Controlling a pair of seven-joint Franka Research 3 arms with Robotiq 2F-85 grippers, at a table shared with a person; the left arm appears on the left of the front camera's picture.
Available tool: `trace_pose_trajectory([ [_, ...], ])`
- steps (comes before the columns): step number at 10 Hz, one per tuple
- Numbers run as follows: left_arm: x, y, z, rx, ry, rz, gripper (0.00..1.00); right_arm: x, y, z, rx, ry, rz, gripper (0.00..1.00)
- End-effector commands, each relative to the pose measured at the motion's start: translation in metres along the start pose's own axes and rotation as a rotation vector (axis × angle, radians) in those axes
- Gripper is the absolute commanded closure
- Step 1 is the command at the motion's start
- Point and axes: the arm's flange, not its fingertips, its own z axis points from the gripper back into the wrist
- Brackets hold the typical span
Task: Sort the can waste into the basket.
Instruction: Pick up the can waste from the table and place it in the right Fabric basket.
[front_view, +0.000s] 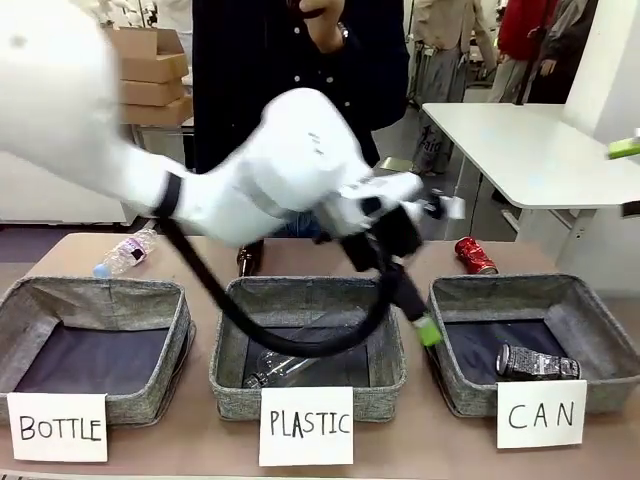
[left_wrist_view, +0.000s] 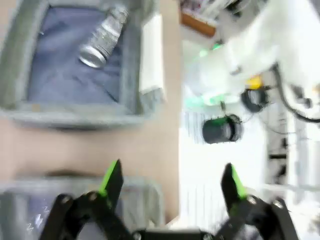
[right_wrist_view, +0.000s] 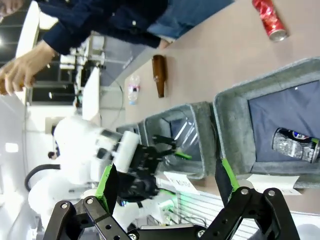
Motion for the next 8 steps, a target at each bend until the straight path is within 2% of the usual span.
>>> trace_pose_trajectory([
  [1,-0.07,-0.043,0.078,0.049,-0.125,0.07,0.0,0.011,0.022,-0.06,0.004,0.14,0.086,0.0],
  [3,-0.133,-0.052,0.151,0.028,-0.308,0.239,0.0,0.003,0.045,-0.139,0.024,0.279,0.168,0.0],
  [5,-0.21,-0.063,0.219,-0.031,-0.529,0.403,0.0,-0.02,0.073,-0.203,0.126,0.301,0.148,0.0],
  [6,-0.244,-0.069,0.245,-0.083,-0.648,0.455,0.0,-0.029,0.085,-0.22,0.175,0.251,0.114,0.0],
  [7,-0.276,-0.073,0.266,-0.054,-0.788,0.547,0.0,-0.032,0.094,-0.221,0.289,0.274,0.077,0.0],
  [8,-0.3,-0.076,0.275,-0.087,-0.869,0.563,0.0,-0.026,0.094,-0.212,0.38,0.301,0.047,0.0],
])
